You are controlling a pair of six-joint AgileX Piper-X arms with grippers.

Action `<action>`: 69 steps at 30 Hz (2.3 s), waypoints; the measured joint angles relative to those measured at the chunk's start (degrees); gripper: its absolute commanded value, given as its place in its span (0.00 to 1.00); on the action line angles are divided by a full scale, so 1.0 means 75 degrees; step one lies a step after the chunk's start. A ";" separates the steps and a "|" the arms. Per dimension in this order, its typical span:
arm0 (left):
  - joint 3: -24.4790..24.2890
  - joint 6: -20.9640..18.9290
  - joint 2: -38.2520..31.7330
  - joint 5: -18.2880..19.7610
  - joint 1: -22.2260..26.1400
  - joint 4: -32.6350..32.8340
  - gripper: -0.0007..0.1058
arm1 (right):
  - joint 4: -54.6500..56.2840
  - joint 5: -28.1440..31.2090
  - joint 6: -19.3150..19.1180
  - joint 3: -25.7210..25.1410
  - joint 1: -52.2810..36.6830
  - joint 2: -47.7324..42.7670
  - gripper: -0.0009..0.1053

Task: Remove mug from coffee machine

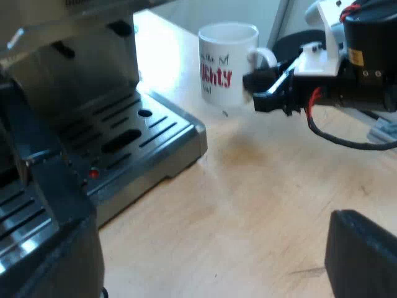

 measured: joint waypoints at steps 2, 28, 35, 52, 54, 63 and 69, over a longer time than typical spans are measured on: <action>0.0000 0.0000 0.0100 0.0000 0.0000 -0.0024 0.79 | -0.0292 0.0085 -0.0042 0.0000 0.0000 0.0221 0.01; 0.0000 0.0000 0.0282 -0.0055 0.0000 -0.0424 0.79 | -0.2456 0.0341 -0.0105 -0.0052 0.0000 0.2367 0.01; 0.0000 0.0000 0.0282 -0.0055 0.0000 -0.0424 0.79 | -0.2454 0.0382 -0.0105 -0.0052 0.0000 0.2367 0.01; 0.0000 0.0000 0.0282 -0.0055 0.0000 -0.0424 0.79 | -0.1751 0.0543 -0.0125 -0.0052 0.0000 0.2367 0.43; 0.0000 0.0000 0.0282 -0.0055 0.0000 -0.0424 0.79 | -0.1640 0.0540 -0.0125 -0.0052 0.0000 0.2367 0.43; 0.0000 0.0000 0.0282 -0.0055 0.0000 -0.0424 0.79 | -0.0533 0.0516 -0.0103 -0.0052 0.0000 0.1787 0.65; 0.0000 0.0000 0.0282 -0.0075 0.0000 -0.0424 0.72 | 0.0773 -0.0049 -0.0084 -0.0052 0.0000 0.0974 0.65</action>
